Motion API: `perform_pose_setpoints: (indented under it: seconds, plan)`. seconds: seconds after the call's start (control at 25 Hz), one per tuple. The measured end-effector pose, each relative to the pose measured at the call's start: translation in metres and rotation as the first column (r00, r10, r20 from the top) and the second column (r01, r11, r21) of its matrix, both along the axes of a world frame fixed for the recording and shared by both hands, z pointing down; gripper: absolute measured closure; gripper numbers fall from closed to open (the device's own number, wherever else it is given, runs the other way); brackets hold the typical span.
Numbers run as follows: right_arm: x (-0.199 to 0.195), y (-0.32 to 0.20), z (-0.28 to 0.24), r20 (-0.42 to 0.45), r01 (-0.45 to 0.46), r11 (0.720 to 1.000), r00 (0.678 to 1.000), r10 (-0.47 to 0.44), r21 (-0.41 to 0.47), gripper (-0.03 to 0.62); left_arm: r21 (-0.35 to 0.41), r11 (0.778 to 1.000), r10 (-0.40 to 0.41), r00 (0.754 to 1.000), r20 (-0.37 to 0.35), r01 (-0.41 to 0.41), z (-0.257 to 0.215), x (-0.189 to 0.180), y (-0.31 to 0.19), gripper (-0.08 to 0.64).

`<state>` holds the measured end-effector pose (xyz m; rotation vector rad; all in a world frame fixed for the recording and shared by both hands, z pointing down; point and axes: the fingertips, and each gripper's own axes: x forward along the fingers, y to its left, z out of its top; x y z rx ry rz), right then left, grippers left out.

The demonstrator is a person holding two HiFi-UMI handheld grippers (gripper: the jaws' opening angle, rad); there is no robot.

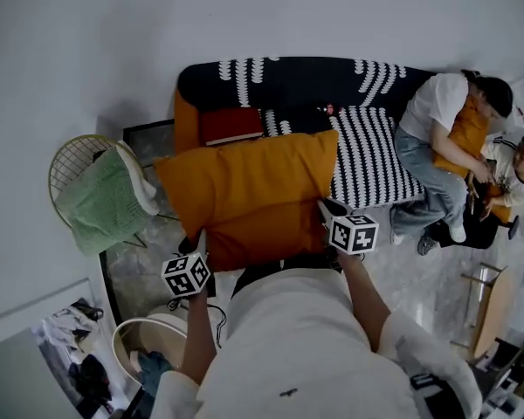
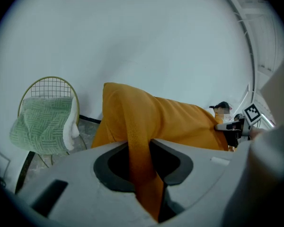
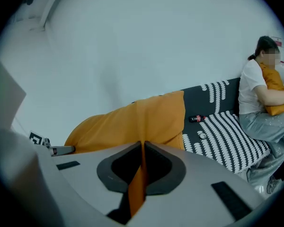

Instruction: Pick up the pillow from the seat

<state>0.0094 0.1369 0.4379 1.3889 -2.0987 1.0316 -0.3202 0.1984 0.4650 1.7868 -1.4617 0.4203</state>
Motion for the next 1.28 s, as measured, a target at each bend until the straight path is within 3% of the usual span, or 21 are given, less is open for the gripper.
perform_pose_setpoints:
  seconds: [0.56, 0.88, 1.28]
  plan:
    - [0.034, 0.036, -0.053, 0.049, 0.002, 0.991, 0.999, -0.009, 0.133, 0.571, 0.147, 0.989, 0.029, 0.998, 0.049, -0.035, -0.065, 0.028, 0.019, 0.460]
    - [0.093, 0.070, -0.074, 0.055, -0.002, 0.986, 0.998, -0.007, 0.167, 0.574, 0.169, 0.986, -0.006, 0.998, 0.062, -0.005, -0.084, 0.087, 0.054, 0.460]
    - [0.165, 0.133, -0.083, 0.056, 0.035, 0.983, 0.997, -0.046, 0.181, 0.577, 0.170, 0.985, -0.046, 0.995, 0.094, 0.030, -0.102, 0.160, 0.133, 0.460]
